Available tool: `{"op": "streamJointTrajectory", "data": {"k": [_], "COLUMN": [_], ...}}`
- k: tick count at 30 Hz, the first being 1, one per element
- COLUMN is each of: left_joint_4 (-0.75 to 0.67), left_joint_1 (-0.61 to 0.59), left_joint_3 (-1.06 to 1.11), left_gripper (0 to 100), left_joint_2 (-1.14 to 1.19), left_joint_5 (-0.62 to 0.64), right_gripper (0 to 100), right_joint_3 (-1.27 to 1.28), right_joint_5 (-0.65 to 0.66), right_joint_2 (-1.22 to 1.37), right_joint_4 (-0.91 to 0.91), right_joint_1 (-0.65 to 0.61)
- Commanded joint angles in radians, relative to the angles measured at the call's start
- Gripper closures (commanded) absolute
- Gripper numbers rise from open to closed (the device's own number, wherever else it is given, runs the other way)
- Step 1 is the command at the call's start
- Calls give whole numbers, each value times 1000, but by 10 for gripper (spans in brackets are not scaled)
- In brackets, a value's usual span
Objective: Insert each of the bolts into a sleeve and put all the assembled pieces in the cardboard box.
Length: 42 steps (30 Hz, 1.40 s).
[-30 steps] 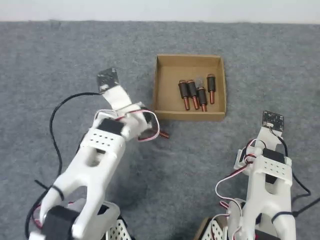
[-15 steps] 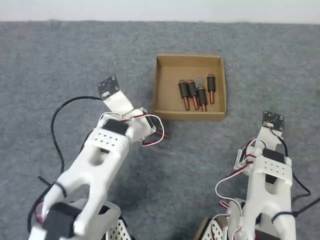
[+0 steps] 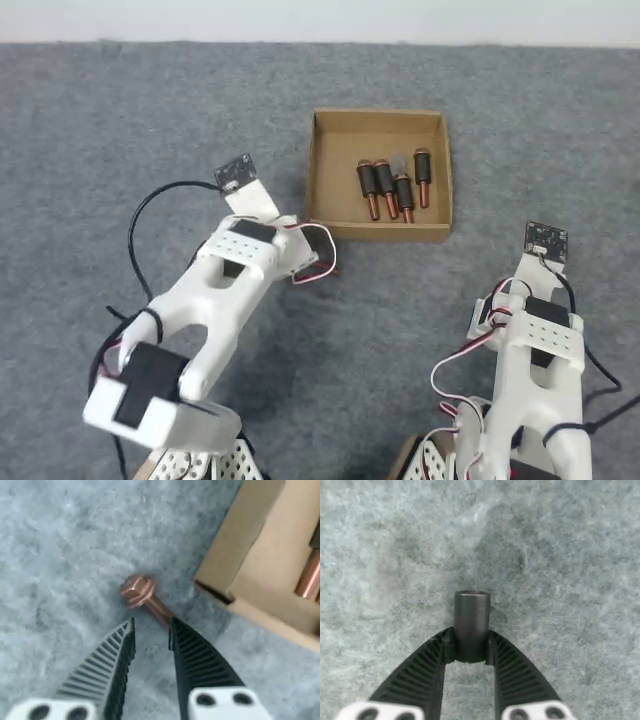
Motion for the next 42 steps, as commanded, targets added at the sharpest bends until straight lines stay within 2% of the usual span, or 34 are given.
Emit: {"op": "streamJointTrajectory", "data": {"k": [1,5,13,17,23,25,27,31,36,42], "left_joint_4": [-28,-20,29,117,318,331,328,325,245,210], "left_joint_1": [-38,-75,-68,-68,-69,-69,-69,-69,-69,-69], "left_joint_3": [-79,-125,-134,-154,-252,-262,-262,-265,-255,-242], "left_gripper": [901,903,903,903,903,903,903,903,903,903], "left_joint_2": [54,126,135,133,132,132,133,133,141,144], "left_joint_5": [9,9,-12,-212,-634,-749,-813,-818,-798,-526], "right_gripper": [991,991,991,991,991,991,991,991,991,991], "right_joint_3": [-11,-11,-11,-11,-11,-11,-11,-11,-11,-11], "right_joint_5": [18,18,18,18,18,18,18,18,18,18], "right_joint_2": [-2,-2,-2,-2,-2,-2,-2,-2,-2,-2], "right_joint_4": [-5,-4,-4,-4,-4,-4,-4,-4,-4,-4], "right_joint_1": [-8,-8,-8,-8,-10,-10,-10,-10,-8,-8]}}
